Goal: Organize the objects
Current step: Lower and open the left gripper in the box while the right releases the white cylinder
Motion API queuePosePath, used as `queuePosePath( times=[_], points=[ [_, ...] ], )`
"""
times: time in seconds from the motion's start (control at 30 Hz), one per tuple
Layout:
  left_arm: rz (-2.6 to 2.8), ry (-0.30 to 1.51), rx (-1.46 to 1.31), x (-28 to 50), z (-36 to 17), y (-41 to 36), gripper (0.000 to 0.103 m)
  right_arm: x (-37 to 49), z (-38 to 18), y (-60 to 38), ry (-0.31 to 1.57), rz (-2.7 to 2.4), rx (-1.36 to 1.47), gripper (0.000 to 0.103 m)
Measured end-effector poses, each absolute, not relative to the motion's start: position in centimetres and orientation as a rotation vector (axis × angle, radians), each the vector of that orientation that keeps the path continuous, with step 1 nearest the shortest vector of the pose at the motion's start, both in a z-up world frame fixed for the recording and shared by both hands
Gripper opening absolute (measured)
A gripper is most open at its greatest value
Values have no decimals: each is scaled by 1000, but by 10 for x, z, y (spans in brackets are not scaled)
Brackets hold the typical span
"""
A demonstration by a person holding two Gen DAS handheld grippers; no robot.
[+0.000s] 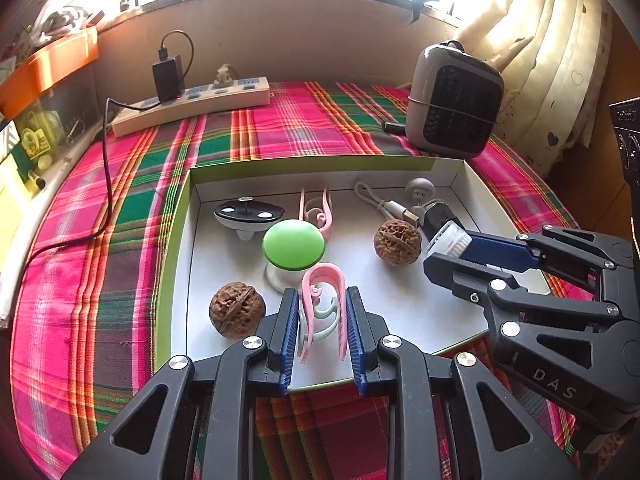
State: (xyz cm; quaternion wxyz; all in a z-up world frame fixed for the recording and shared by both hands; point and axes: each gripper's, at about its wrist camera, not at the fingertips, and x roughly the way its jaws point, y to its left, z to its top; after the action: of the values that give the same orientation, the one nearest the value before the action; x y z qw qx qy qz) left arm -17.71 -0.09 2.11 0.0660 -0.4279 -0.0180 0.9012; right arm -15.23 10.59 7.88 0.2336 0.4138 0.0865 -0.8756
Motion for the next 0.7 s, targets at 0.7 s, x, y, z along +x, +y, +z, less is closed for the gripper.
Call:
queuePosePath(
  times=[0.7],
  points=[
    [2719,-92,-1314,-181,16,-9,21,-156,65,94,268,-2369,1203,29]
  ],
)
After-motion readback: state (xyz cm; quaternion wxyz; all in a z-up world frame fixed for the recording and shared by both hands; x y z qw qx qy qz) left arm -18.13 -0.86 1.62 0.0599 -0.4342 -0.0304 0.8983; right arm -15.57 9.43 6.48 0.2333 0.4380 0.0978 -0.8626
